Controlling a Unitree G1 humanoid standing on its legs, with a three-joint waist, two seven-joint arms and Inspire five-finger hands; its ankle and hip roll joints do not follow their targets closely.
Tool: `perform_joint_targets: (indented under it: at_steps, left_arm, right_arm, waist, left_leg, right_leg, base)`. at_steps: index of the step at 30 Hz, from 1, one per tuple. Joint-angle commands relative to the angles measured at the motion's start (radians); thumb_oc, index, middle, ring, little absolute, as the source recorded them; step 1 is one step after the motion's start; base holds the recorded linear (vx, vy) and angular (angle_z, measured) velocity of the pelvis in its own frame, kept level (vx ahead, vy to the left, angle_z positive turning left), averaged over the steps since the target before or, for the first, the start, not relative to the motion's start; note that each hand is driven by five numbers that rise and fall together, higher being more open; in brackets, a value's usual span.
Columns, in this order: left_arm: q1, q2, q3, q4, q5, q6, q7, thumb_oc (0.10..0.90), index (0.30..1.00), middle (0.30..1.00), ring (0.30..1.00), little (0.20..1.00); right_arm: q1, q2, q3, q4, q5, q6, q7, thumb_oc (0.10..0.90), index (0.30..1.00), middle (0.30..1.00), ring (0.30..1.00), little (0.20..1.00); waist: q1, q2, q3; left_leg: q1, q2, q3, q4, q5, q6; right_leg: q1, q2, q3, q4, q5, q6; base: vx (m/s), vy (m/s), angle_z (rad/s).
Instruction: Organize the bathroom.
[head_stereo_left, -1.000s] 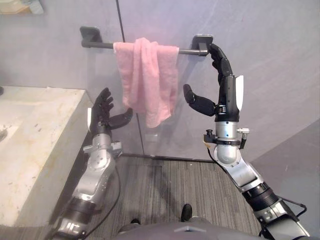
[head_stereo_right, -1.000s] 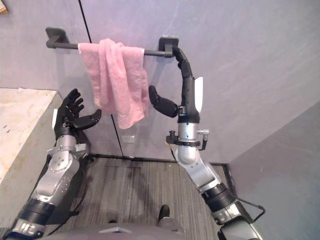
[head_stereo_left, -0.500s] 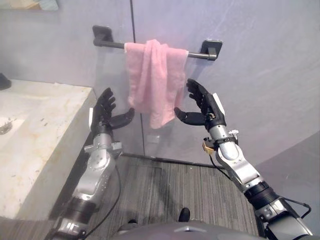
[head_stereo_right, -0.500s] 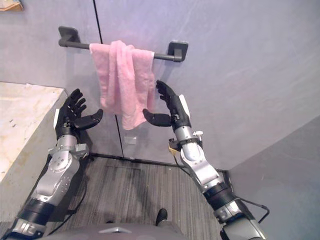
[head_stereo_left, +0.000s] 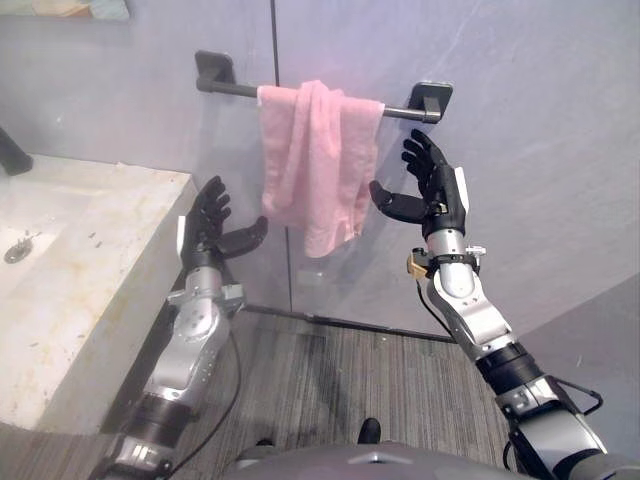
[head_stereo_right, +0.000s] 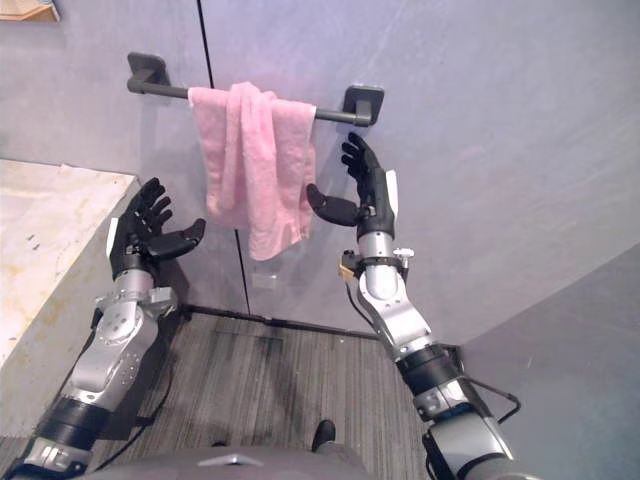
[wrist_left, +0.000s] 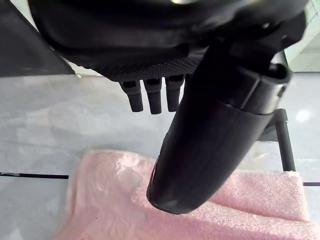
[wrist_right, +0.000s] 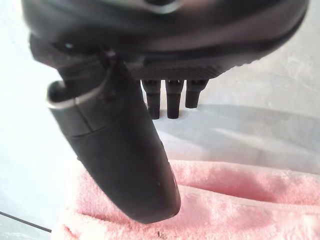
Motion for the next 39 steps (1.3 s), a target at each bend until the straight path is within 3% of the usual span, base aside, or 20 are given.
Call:
perform_joint_targets:
  at_steps: [1,6,7,8,9,11,14,21,25,39]
  left_arm:
    - [-0.095,0.049,-0.015,-0.036,0.037,-0.085,-0.033,0.800,0.900,0.900,0.900,0.900]
    - [-0.092,0.055,-0.012,-0.030,0.032,-0.086,-0.052,0.800,0.900,0.900,0.900,0.900]
    - [-0.089,0.057,-0.012,-0.031,0.029,-0.085,-0.055,0.800,0.900,0.900,0.900,0.900]
    - [-0.086,0.059,-0.010,-0.034,0.026,-0.084,-0.059,0.800,0.900,0.900,0.900,0.900]
    - [-0.085,0.060,-0.009,-0.035,0.025,-0.083,-0.062,0.800,0.900,0.900,0.900,0.900]
    - [-0.083,0.060,-0.005,-0.035,0.025,-0.080,-0.071,0.800,0.900,0.900,0.900,0.900]
    - [-0.083,0.061,-0.006,-0.029,0.025,-0.083,-0.081,0.800,0.900,0.900,0.900,0.900]
    - [-0.076,0.058,-0.014,-0.026,0.022,-0.084,-0.076,0.800,0.900,0.900,0.900,0.900]
    - [-0.082,0.055,-0.020,-0.022,0.030,-0.087,-0.075,0.800,0.900,0.900,0.900,0.900]
    - [-0.076,0.062,-0.028,-0.024,0.026,-0.079,-0.076,0.800,0.900,0.900,0.900,0.900]
  right_arm:
    - [-0.228,-0.022,-0.042,0.021,0.023,-0.057,0.053,0.800,0.900,0.900,0.900,0.900]
    - [-0.290,-0.038,-0.024,0.069,0.096,-0.039,0.113,0.800,0.900,0.900,0.900,0.900]
    - [-0.298,-0.042,-0.022,0.075,0.110,-0.025,0.138,0.728,0.792,0.792,0.792,0.792]
    - [-0.300,-0.045,-0.019,0.080,0.106,-0.018,0.159,0.712,0.768,0.768,0.768,0.768]
    - [-0.302,-0.047,-0.016,0.082,0.104,-0.014,0.170,0.714,0.771,0.771,0.771,0.771]
    - [-0.316,-0.059,0.002,0.081,0.115,0.014,0.216,0.800,0.900,0.900,0.900,0.900]
    - [-0.327,-0.072,0.013,0.087,0.117,0.023,0.263,0.800,0.900,0.900,0.900,0.900]
    - [-0.332,-0.092,0.018,0.036,0.049,0.010,0.247,0.800,0.900,0.900,0.900,0.900]
    - [-0.316,-0.076,0.022,0.020,0.049,0.035,0.272,0.800,0.900,0.900,0.900,0.900]
    - [-0.413,-0.120,0.021,0.116,0.108,0.019,0.260,0.800,0.900,0.900,0.900,0.900]
  waist:
    - [0.028,0.004,-0.051]
    - [0.044,-0.001,-0.050]
    - [0.047,-0.002,-0.050]
    - [0.049,-0.002,-0.051]
    - [0.051,-0.003,-0.051]
    - [0.054,-0.007,-0.049]
    - [0.056,-0.010,-0.048]
    - [0.053,-0.015,-0.045]
    - [0.048,-0.015,-0.039]
    - [0.072,-0.020,-0.042]
  left_leg:
    - [-0.010,-0.055,0.043,0.000,-0.051,0.053]
    - [-0.014,-0.054,0.037,0.002,-0.049,0.049]
    - [-0.015,-0.054,0.034,0.002,-0.049,0.048]
    - [-0.016,-0.054,0.032,0.002,-0.049,0.048]
    - [-0.016,-0.054,0.032,0.003,-0.049,0.048]
    - [-0.016,-0.053,0.033,0.004,-0.048,0.047]
    - [-0.016,-0.053,0.032,0.006,-0.049,0.047]
    - [-0.017,-0.053,0.033,0.007,-0.048,0.049]
    - [-0.014,-0.054,0.034,0.009,-0.052,0.053]
    - [-0.017,-0.057,0.026,0.010,-0.051,0.050]
  right_leg:
    - [0.097,-0.056,-0.036,0.018,-0.130,0.111]
    - [0.100,-0.056,-0.045,0.018,-0.132,0.107]
    - [0.099,-0.056,-0.047,0.018,-0.132,0.107]
    - [0.099,-0.056,-0.048,0.020,-0.133,0.107]
    - [0.099,-0.057,-0.050,0.020,-0.133,0.107]
    - [0.100,-0.058,-0.055,0.021,-0.133,0.106]
    - [0.100,-0.060,-0.057,0.023,-0.134,0.107]
    - [0.096,-0.062,-0.052,0.030,-0.133,0.112]
    - [0.093,-0.065,-0.048,0.037,-0.134,0.114]
    - [0.098,-0.068,-0.064,0.032,-0.129,0.115]
  base:
    - [0.00,0.000,0.00]
    - [0.00,0.000,0.00]
    - [0.02,-0.015,0.03]
    - [0.01,-0.008,0.05]
    - [0.01,-0.010,0.06]
    - [0.02,-0.012,0.09]
    - [0.01,-0.009,0.08]
    - [0.00,-0.001,0.01]
    - [0.00,0.000,0.00]
    - [0.00,0.001,0.00]
